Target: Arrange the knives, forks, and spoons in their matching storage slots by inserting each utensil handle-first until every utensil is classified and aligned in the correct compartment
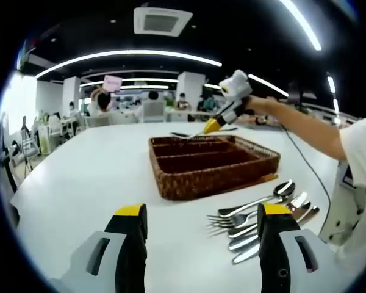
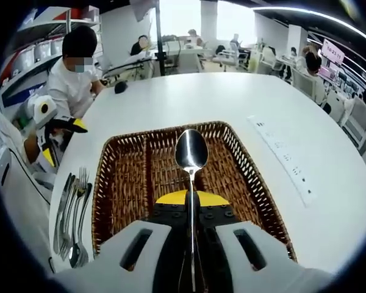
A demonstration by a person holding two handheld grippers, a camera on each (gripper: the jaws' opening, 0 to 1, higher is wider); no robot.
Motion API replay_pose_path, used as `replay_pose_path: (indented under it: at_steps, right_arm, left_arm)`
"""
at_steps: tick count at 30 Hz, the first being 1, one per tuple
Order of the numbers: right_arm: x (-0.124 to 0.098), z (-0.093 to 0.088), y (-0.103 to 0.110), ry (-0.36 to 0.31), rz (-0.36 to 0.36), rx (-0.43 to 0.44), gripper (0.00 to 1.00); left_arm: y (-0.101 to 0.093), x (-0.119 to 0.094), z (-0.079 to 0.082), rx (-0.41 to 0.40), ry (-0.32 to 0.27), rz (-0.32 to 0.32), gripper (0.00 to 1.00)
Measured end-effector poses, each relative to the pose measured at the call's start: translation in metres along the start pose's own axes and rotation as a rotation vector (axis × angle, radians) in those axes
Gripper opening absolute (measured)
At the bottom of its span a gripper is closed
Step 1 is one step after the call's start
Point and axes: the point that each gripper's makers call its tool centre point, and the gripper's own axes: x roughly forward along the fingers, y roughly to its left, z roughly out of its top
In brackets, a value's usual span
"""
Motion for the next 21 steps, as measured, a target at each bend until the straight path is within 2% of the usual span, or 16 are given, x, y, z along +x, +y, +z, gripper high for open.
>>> replay_pose_path:
  at_steps: [5,21]
  right_arm:
    - [0.005,0.0,-0.015,0.007,-0.005,0.004,0.02]
    - [0.015,-0.006,-0.037,0.015,-0.002,0.028,0.02]
  left_arm:
    - [0.0,0.003,0.001,-0.011,-0.008,0.001,0.74]
    - [0.003,0.01,0.0,-0.031,0.0,-0.004,0.74]
